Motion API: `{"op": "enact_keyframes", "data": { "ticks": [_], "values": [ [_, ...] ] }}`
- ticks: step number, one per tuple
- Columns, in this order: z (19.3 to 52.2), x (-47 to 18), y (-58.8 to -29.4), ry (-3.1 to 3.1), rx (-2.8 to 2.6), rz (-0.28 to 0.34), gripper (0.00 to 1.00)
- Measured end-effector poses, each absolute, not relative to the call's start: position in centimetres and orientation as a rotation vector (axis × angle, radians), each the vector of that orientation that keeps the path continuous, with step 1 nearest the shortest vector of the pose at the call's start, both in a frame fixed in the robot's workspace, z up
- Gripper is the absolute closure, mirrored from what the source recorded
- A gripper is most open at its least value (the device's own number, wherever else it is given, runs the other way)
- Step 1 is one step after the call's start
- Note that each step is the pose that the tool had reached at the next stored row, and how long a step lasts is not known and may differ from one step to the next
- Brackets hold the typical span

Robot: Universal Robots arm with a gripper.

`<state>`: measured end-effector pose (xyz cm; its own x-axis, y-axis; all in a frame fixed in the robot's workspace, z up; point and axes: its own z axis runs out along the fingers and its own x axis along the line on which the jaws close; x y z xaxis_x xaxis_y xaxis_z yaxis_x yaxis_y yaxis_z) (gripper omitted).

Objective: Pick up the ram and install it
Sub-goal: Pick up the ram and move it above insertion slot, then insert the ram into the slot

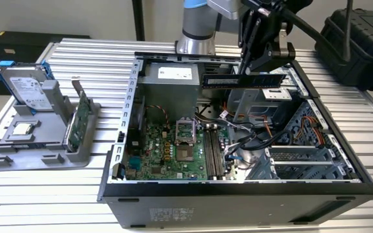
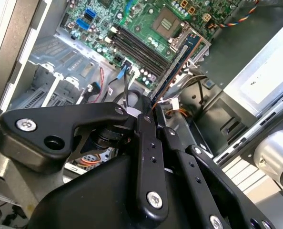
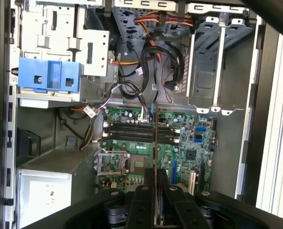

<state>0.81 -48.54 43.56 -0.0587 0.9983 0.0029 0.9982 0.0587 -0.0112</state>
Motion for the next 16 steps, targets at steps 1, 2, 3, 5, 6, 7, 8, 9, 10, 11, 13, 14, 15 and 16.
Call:
{"op": "enact_keyframes", "data": {
  "ticks": [1,2,3,5,6,7,8,9,10,11,13,14,15,16],
  "values": [
    [43.56,0.95,-48.55,-2.278,-2.149,0.010,1.00],
    [43.56,1.03,-48.55,-2.278,-2.149,0.010,1.00],
    [43.56,1.04,-48.55,-2.278,-2.149,0.009,1.00],
    [43.56,1.04,-48.55,-2.277,-2.150,0.009,1.00],
    [43.56,1.05,-48.55,-2.278,-2.150,0.009,1.00],
    [43.56,1.07,-48.55,-2.278,-2.150,0.009,1.00],
    [43.56,1.07,-48.55,-2.278,-2.150,0.010,1.00],
    [43.56,1.07,-48.55,-2.278,-2.150,0.010,1.00],
    [43.56,1.07,-48.55,-2.278,-2.150,0.010,1.00],
    [43.56,1.07,-48.55,-2.278,-2.150,0.010,1.00],
    [43.56,1.07,-48.55,-2.278,-2.150,0.010,1.00],
    [43.56,1.07,-48.55,-2.278,-2.150,0.010,1.00],
    [43.56,1.07,-48.55,-2.278,-2.150,0.010,1.00],
    [43.56,1.07,-48.55,-2.278,-2.150,0.010,1.00]
  ]
}}
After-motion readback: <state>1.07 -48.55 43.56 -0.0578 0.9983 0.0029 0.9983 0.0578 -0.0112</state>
